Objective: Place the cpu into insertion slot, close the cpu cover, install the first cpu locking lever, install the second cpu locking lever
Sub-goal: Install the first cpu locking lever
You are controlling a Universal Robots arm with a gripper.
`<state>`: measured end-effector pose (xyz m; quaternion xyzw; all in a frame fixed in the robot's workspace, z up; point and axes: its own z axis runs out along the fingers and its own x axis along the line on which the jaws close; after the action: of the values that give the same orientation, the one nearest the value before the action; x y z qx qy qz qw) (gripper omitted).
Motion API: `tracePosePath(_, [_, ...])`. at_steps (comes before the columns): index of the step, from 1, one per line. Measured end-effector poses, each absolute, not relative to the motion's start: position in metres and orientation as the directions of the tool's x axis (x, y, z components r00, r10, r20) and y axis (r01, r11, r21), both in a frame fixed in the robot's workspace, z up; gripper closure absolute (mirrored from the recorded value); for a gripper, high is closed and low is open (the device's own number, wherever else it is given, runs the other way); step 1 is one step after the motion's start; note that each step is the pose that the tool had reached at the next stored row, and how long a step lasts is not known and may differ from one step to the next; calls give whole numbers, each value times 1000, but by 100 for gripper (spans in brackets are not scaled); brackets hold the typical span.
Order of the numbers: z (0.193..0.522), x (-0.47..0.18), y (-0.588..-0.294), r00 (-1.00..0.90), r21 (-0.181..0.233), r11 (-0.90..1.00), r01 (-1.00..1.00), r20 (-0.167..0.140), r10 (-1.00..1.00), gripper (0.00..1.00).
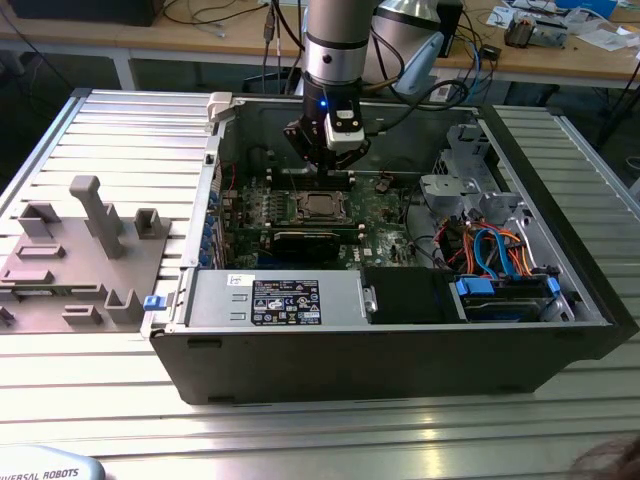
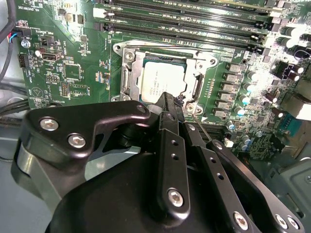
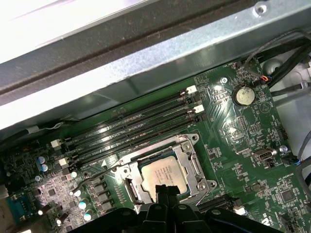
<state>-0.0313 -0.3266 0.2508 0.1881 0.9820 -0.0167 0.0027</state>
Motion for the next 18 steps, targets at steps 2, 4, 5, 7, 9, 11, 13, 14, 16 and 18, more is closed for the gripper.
tracePosePath(2, [251, -31, -327, -930, -32, 929, 368, -12, 368, 89])
tracePosePath(4, [251, -31, -327, -930, -32, 930, 367, -12, 367, 89])
tracePosePath(5, [251, -31, -327, -930, -32, 930, 366, -12, 366, 89])
tracePosePath(7, [251, -31, -327, -931, -32, 931, 365, -12, 364, 89])
tracePosePath(9, [251, -31, -327, -932, -32, 931, 362, -12, 362, 89])
tracePosePath(11, [251, -31, -327, -932, -32, 932, 361, -12, 361, 89])
tracePosePath(13, [251, -31, -327, -933, -32, 933, 359, -12, 359, 89])
tracePosePath(14, [251, -31, -327, -934, -32, 933, 358, -12, 358, 89])
tracePosePath(16, [251, -31, -327, -934, -32, 934, 357, -12, 356, 89])
tracePosePath(18, [251, -31, -327, -935, -32, 934, 355, -12, 355, 89])
